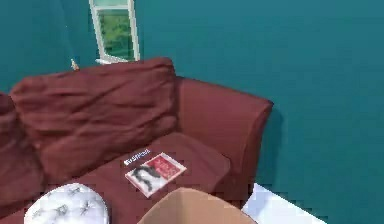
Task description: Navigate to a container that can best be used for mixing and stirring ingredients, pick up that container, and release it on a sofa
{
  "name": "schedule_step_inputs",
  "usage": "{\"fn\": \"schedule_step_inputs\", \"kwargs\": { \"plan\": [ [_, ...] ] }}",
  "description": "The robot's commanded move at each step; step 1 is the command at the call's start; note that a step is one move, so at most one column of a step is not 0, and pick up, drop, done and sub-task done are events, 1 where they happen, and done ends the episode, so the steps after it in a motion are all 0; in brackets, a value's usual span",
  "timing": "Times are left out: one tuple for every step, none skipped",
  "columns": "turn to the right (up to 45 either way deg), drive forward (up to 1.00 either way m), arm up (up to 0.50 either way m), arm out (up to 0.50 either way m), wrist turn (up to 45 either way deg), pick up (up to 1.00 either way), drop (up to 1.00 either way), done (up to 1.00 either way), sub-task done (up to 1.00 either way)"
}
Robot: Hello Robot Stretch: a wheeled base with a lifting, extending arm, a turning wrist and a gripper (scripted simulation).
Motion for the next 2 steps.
{"fn": "schedule_step_inputs", "kwargs": {
  "plan": [
    [-45.0, 0.0, 0.0, 0.0, 0.0, 0.0, 0.0, 0.0, 0.0],
    [-45.0, 0.0, 0.0, 0.0, 0.0, 0.0, 0.0, 0.0, 0.0]
  ]
}}
